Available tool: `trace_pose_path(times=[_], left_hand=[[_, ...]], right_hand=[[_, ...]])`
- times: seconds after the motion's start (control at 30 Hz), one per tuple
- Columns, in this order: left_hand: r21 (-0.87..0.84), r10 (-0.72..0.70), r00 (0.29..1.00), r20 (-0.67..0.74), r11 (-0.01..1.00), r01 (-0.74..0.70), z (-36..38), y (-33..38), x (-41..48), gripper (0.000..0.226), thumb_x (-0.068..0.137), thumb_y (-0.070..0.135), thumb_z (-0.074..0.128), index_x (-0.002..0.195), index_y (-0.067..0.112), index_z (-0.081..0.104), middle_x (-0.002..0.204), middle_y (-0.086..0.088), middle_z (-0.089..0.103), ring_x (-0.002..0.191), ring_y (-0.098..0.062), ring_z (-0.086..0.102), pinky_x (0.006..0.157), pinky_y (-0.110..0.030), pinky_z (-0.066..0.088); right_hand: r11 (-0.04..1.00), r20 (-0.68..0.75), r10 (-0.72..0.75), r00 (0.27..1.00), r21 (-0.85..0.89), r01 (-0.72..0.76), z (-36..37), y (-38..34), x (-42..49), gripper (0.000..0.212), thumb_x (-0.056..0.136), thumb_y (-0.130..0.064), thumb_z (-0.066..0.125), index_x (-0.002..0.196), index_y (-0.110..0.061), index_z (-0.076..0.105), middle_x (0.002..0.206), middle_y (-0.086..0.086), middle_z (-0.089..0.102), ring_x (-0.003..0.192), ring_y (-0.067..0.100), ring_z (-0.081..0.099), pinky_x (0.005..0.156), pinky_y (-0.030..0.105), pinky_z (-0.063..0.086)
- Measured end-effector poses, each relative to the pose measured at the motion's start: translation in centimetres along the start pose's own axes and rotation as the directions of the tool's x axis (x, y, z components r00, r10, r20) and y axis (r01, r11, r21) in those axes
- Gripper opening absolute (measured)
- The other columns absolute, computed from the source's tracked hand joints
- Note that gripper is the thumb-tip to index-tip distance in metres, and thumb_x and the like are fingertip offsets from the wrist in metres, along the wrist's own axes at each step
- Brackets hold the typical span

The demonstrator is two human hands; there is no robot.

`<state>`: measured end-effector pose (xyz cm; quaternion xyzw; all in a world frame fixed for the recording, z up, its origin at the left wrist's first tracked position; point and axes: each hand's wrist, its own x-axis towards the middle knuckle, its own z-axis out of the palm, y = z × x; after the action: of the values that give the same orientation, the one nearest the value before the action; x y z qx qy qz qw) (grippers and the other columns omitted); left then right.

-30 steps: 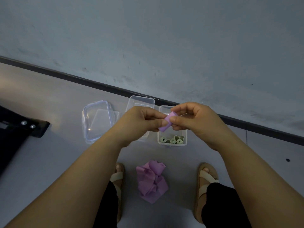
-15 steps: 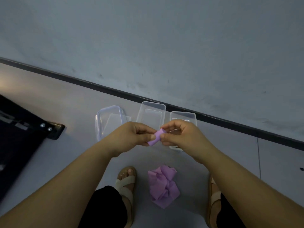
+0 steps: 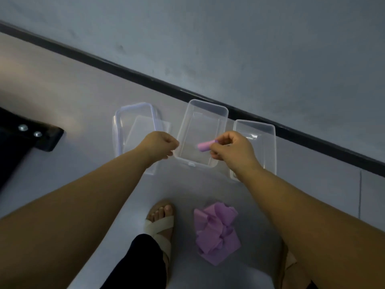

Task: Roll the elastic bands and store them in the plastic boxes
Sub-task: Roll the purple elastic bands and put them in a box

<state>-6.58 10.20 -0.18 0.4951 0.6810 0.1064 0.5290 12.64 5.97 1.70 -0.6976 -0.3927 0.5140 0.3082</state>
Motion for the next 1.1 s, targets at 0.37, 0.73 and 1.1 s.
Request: trace_pose_path(times=[0.37, 0.73, 1.1], left_hand=[[-0.286, -0.122, 0.963, -0.24, 0.957, 0.05, 4.6, -7.6, 7.7, 0.028, 0.089, 0.017, 0.063, 0.112, 0.002, 0.063, 0.09, -0.012, 0.062, 0.064, -0.014, 0.058, 0.069, -0.025, 0.054], [-0.536, -0.187, 0.954, -0.235, 0.843, 0.033, 6.3, -9.8, 9.0, 0.021, 0.089, 0.005, 0.059, 0.108, -0.002, 0.065, 0.068, -0.005, 0.058, 0.057, -0.01, 0.055, 0.063, -0.018, 0.056], [-0.504, -0.193, 0.951, -0.24, 0.863, 0.048, 6.4, -10.1, 9.1, 0.02, 0.09, 0.013, 0.061, 0.107, 0.004, 0.067, 0.083, -0.007, 0.064, 0.066, -0.013, 0.061, 0.069, -0.025, 0.056]], right_hand=[[0.955, 0.071, -0.043, 0.997, -0.289, 0.062, 5.1, 6.5, 9.1, 0.022, 0.071, -0.019, 0.077, 0.073, -0.015, 0.055, 0.079, 0.001, 0.065, 0.079, 0.022, 0.065, 0.074, 0.033, 0.054], [0.787, 0.225, -0.08, 0.971, -0.584, 0.201, 9.0, 9.3, 13.6, 0.018, 0.075, -0.016, 0.074, 0.091, -0.011, 0.068, 0.085, -0.001, 0.062, 0.078, 0.011, 0.055, 0.064, 0.016, 0.041], [0.708, 0.28, -0.093, 0.955, -0.656, 0.261, 10.8, 9.6, 14.0, 0.012, 0.079, -0.015, 0.072, 0.089, -0.011, 0.068, 0.089, 0.005, 0.065, 0.077, 0.014, 0.055, 0.07, 0.022, 0.042]])
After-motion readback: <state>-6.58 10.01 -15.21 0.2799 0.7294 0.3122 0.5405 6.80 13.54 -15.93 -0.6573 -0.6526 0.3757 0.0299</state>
